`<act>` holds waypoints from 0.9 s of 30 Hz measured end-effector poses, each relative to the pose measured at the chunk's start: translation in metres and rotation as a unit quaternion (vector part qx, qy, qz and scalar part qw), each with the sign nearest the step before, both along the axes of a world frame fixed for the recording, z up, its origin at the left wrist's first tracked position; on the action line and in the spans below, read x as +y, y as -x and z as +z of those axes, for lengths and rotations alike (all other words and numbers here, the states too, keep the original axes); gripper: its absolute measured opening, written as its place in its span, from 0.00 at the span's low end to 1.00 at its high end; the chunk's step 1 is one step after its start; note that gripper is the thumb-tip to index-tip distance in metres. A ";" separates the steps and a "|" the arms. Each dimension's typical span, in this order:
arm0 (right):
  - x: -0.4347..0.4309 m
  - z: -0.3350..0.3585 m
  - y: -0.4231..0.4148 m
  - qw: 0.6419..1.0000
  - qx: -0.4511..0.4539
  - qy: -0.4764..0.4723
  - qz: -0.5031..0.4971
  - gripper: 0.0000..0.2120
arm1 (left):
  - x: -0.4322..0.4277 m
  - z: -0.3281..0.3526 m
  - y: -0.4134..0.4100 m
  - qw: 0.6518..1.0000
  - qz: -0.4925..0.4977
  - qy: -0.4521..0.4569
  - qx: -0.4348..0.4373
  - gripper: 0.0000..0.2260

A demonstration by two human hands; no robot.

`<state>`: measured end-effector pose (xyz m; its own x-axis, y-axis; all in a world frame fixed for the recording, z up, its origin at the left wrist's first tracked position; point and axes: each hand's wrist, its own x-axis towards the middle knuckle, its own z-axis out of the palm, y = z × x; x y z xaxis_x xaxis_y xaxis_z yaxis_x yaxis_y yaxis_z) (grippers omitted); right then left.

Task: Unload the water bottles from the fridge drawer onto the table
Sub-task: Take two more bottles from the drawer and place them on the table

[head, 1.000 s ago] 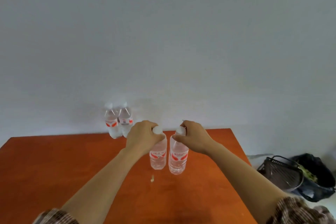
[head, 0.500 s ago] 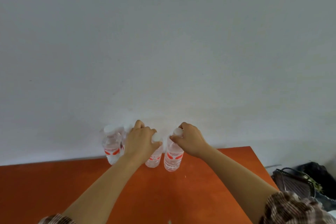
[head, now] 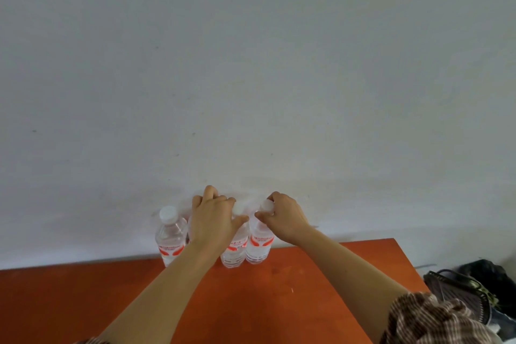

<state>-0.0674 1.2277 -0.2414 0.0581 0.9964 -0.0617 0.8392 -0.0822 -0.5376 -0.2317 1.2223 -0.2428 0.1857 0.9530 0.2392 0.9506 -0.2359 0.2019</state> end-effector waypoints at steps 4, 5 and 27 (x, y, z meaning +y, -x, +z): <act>0.006 0.003 -0.002 0.999 0.003 0.016 0.029 0.16 | 0.001 0.002 0.002 1.000 0.004 -0.002 -0.004 0.21; 0.007 0.004 -0.003 0.999 -0.004 0.019 0.039 0.17 | 0.000 0.003 0.001 1.000 0.005 0.003 0.006 0.21; -0.009 0.006 -0.003 0.999 -0.007 -0.001 0.046 0.18 | -0.001 -0.004 0.000 1.000 0.005 -0.011 0.012 0.18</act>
<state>-0.0646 1.2190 -0.2356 -0.0322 0.9977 -0.0591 0.8502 -0.0038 -0.5264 -0.2313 1.2210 -0.2471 0.1825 0.9492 0.2563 0.9571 -0.2312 0.1747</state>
